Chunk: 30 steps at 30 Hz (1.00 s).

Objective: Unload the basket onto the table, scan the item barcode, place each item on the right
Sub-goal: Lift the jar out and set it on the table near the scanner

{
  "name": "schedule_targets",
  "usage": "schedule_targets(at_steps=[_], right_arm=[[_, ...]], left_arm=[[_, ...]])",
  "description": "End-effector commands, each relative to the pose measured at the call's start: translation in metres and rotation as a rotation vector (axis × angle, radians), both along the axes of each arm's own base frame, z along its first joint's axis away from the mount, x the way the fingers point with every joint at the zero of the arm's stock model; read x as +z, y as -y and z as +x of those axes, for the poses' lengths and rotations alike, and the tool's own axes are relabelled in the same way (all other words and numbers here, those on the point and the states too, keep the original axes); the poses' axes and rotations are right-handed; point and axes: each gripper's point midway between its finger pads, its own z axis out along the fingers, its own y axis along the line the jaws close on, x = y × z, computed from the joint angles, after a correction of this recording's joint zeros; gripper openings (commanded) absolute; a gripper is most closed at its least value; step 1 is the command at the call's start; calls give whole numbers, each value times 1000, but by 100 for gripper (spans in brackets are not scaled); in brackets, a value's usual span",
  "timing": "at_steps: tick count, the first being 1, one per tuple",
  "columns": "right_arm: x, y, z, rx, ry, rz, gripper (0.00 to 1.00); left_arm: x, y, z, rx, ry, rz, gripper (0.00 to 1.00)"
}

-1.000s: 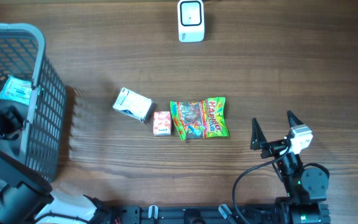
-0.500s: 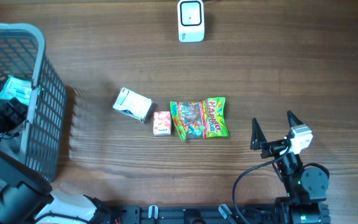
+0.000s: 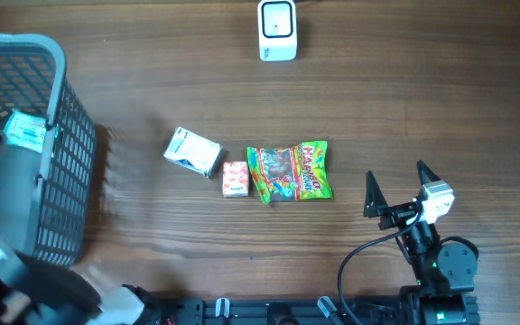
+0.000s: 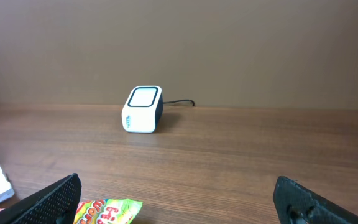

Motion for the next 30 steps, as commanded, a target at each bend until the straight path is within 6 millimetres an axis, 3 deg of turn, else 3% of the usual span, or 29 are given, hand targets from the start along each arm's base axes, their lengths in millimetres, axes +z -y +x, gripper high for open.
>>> schedule_targets(at_steps=[1, 3, 5, 8, 10, 12, 14, 16, 21, 25, 28, 30], right_arm=[[3, 0, 0, 0, 15, -12, 100], [3, 0, 0, 0, 15, -13, 100], [3, 0, 0, 0, 15, -12, 100], [3, 0, 0, 0, 15, -12, 100], [3, 0, 0, 0, 15, -12, 100], [3, 0, 0, 0, 15, -13, 100], [3, 0, 0, 0, 15, -12, 100], [3, 0, 0, 0, 15, -12, 100], [3, 0, 0, 0, 15, -12, 100], [3, 0, 0, 0, 15, -12, 100], [3, 0, 0, 0, 15, -12, 100], [3, 0, 0, 0, 15, -12, 100]], left_arm=[[139, 65, 24, -150, 360, 56, 59], [179, 111, 27, -244, 477, 36, 58], [216, 196, 25, -452, 580, 2, 59], [224, 292, 23, -708, 596, -60, 58], [212, 334, 28, -796, 549, -74, 58], [172, 401, 45, -918, 420, -77, 59], [134, 447, 56, -1003, 313, -89, 59], [81, 502, 69, -1087, 194, -145, 59], [-20, 608, 80, -1236, 76, -194, 59], [-80, 639, 76, -1258, 0, -118, 61], [-119, 635, 79, -1247, -67, 1, 62], [-134, 634, 79, -1271, -93, 37, 63]])
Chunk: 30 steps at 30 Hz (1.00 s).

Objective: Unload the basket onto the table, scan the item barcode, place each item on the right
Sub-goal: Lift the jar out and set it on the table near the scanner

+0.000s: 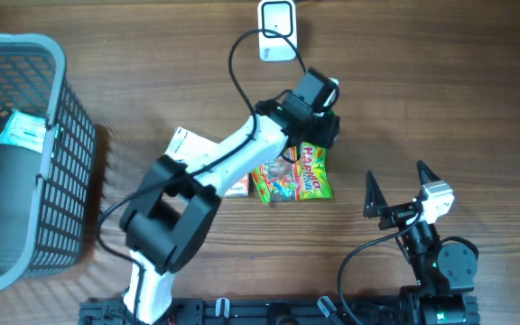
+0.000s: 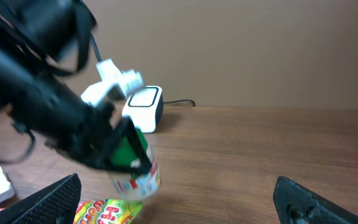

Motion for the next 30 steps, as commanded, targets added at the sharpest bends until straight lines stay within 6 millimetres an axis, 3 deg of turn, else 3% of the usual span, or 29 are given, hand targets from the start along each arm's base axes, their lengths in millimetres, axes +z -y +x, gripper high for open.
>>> schedule_targets(at_steps=[1, 4, 5, 7, 9, 10, 13, 16, 19, 20, 22, 25, 27, 30], right_arm=[[3, 0, 0, -1, 15, -12, 100], [3, 0, 0, -1, 15, -12, 100], [3, 0, 0, -1, 15, -12, 100], [3, 0, 0, -1, 15, -12, 100], [3, 0, 0, -1, 15, -12, 100], [3, 0, 0, -1, 15, -13, 100], [3, 0, 0, -1, 15, -13, 100], [3, 0, 0, -1, 15, -12, 100], [3, 0, 0, -1, 15, -12, 100], [3, 0, 0, -1, 15, -12, 100], [3, 0, 0, -1, 15, -12, 100], [3, 0, 0, -1, 15, -12, 100], [3, 0, 0, -1, 15, -12, 100], [3, 0, 0, -1, 15, -12, 100]], left_arm=[[-13, -11, 16, 12, 66, 89, 67], [-11, -12, 15, 9, 71, 95, 82], [-4, -11, 16, -4, 86, 94, 100], [41, -8, 20, -18, 158, 51, 100], [73, -11, 23, -17, 216, 42, 100], [95, -19, 26, 0, 261, 55, 100], [168, -66, 32, 142, 389, 119, 100], [242, -133, 20, 282, 506, 147, 100], [284, -215, -7, 417, 575, 295, 100], [306, -270, -16, 660, 599, 294, 100], [324, -329, -30, 938, 601, 210, 100], [325, -419, -60, 1349, 504, -36, 100], [308, -463, -71, 1490, 408, -129, 100], [278, -505, -75, 1589, 312, -183, 100]])
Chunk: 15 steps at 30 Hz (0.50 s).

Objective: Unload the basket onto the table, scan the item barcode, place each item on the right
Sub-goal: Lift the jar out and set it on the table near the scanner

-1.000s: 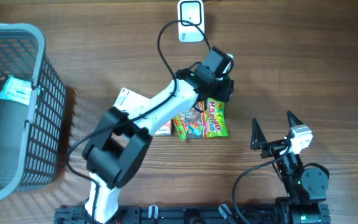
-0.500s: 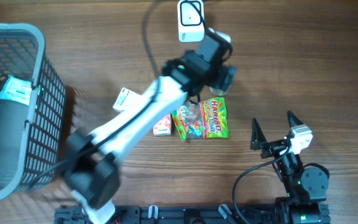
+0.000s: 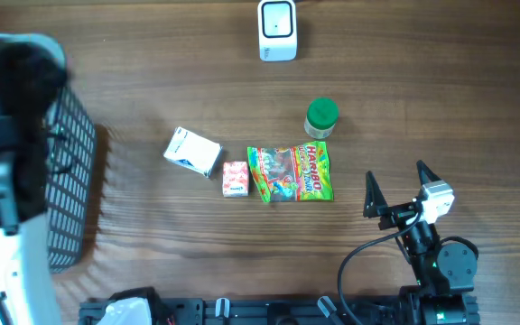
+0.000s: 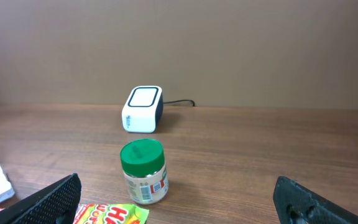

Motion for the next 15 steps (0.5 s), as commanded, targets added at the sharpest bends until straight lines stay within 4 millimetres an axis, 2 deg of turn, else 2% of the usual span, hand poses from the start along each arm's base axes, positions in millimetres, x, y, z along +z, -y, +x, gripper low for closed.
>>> schedule_targets(at_steps=[1, 4, 7, 10, 11, 15], right_arm=[[3, 0, 0, -1, 15, -12, 100], [3, 0, 0, -1, 15, -12, 100], [3, 0, 0, -1, 15, -13, 100], [3, 0, 0, -1, 15, -12, 100], [3, 0, 0, -1, 15, -12, 100], [3, 0, 0, -1, 15, -12, 100]], left_arm=[[-45, -35, 2, 79, 27, -251, 100], [-88, -77, 10, 80, 26, -305, 100], [-123, -92, 24, 34, 28, -334, 100], [-181, -105, 39, 29, -16, -410, 100], [-207, -109, 45, 35, -61, -443, 100], [-278, -115, 65, 38, -165, -519, 100]])
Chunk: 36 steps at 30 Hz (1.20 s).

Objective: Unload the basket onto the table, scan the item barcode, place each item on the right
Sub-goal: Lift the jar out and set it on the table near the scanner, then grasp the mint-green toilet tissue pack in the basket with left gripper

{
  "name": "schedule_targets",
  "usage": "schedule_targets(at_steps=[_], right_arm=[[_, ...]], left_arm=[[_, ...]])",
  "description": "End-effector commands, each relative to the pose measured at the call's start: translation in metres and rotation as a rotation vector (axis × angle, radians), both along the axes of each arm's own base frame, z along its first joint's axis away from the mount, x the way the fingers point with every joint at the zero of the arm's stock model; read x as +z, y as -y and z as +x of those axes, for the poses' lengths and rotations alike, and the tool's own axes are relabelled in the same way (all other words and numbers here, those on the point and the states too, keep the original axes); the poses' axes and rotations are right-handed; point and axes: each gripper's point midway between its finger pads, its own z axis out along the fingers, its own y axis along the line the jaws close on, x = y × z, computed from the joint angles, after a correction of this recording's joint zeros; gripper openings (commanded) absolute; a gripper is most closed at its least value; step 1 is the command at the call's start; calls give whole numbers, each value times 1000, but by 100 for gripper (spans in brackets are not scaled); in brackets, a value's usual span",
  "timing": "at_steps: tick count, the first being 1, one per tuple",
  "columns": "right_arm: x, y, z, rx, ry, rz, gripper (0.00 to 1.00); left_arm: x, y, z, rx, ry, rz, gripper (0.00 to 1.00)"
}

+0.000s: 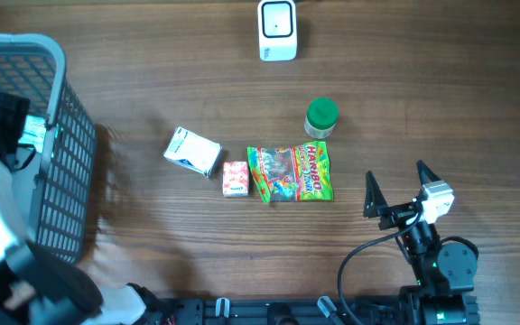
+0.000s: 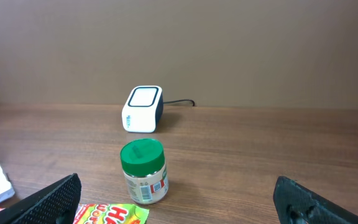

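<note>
The white scanner (image 1: 277, 30) stands at the table's far edge, its window up, and faces me in the right wrist view (image 2: 143, 109). A green-lidded jar (image 1: 321, 117) stands upright between scanner and gummy bag (image 1: 289, 171); its label barcode shows in the wrist view (image 2: 143, 170). My right gripper (image 1: 395, 173) rests open near the front right, nothing between its fingers (image 2: 55, 199). My left arm (image 1: 3, 116) is over the grey basket (image 1: 66, 162) at the left, its fingers hidden.
A white-and-blue box (image 1: 193, 151) and a small pink box (image 1: 235, 179) lie left of the gummy bag. Inside the basket lies an item with a white label (image 1: 29, 134). The scanner's cable runs off the far edge.
The left arm has shifted over the basket, its dark end now near the labelled item inside. The jar, the bag, the boxes and my right gripper stand as before.
At first no jar stood on the table and the left arm was at the basket. Then the left arm reached across the table with the green-lidded jar near the scanner. After that the jar stood beyond the gummy bag, and the arm was back at the basket.
</note>
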Motion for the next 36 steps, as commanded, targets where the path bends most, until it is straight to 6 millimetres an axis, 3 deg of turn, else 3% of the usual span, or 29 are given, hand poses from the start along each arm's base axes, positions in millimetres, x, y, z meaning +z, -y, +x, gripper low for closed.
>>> schedule_targets(at_steps=[1, 3, 9, 14, 18, 21, 23, 25, 27, 30, 32, 33, 36], right_arm=[[2, 0, 0, -1, 15, -12, 100], [2, 0, 0, -1, 15, -13, 100], [2, 0, 0, -1, 15, -12, 100], [2, 0, 0, -1, 15, -12, 100], [2, 0, 0, -1, 15, -13, 100], [2, 0, 0, -1, 15, -12, 100], [2, 0, 0, -1, 15, -12, 100], [2, 0, 0, -1, 15, -13, 100], [2, 0, 0, -1, 15, -12, 100], [2, 0, 0, -1, 15, -12, 100], [2, 0, 0, -1, 15, -13, 100], [2, 0, 0, -1, 15, -12, 100], [2, 0, 0, -1, 15, -12, 100]], left_arm=[[-62, 3, 13, -46, -77, -79, 100], [-85, 0, 16, -45, -103, -99, 100], [-117, -5, 23, -45, -122, -115, 100], [-135, -7, 26, -68, -139, -110, 100], [-138, -4, 28, -151, -163, -65, 97], [-141, 2, 26, -245, -199, -26, 64], [-141, 6, 25, -258, -200, -43, 4], [-135, 12, 31, -285, -158, -76, 4], [-108, 16, 36, -309, -96, -106, 4], [-42, 1, 32, -242, -22, -79, 4], [21, -7, 23, -201, 52, -17, 4], [62, -9, 13, -178, 104, 31, 4], [160, 4, -22, -104, 261, 141, 4]])
